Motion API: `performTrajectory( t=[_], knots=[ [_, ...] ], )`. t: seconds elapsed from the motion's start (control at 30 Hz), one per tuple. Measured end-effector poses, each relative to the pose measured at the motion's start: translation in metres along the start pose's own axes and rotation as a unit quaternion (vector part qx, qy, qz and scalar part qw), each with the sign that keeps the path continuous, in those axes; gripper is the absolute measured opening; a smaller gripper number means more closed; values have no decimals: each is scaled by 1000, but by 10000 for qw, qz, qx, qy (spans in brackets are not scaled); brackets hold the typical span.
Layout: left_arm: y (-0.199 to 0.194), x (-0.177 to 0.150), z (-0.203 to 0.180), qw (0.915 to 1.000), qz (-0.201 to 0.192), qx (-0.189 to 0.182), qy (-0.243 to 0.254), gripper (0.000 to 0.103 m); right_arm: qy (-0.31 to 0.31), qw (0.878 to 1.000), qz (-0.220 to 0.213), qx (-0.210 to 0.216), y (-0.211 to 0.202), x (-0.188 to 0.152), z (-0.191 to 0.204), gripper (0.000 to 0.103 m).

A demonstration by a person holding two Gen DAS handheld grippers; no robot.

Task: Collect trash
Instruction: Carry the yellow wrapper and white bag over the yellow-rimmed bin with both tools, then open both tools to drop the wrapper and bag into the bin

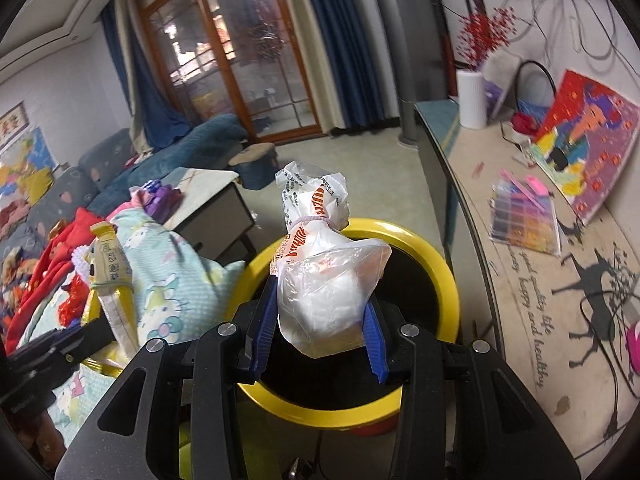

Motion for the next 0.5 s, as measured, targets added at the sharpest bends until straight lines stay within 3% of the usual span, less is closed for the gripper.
performTrajectory(
  t=[0.37,0.5],
  knots=[
    [60,0,-12,9987,475,113,176,15,336,9986,397,-48,18,-8,-19,38],
    [72,-1,-12,9981,566,137,189,15,557,9973,471,-17,24,-9,-25,43]
  ],
)
Point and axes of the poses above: each gripper's, at about its wrist camera, not at the fingertips, and y roughly the way its jaws point, z to its left, x to its top, the point moved 1 cm from there along y, roughly the way its jaws point, and after that the axes turned 15 degrees about -y, right-handed, at the moved point
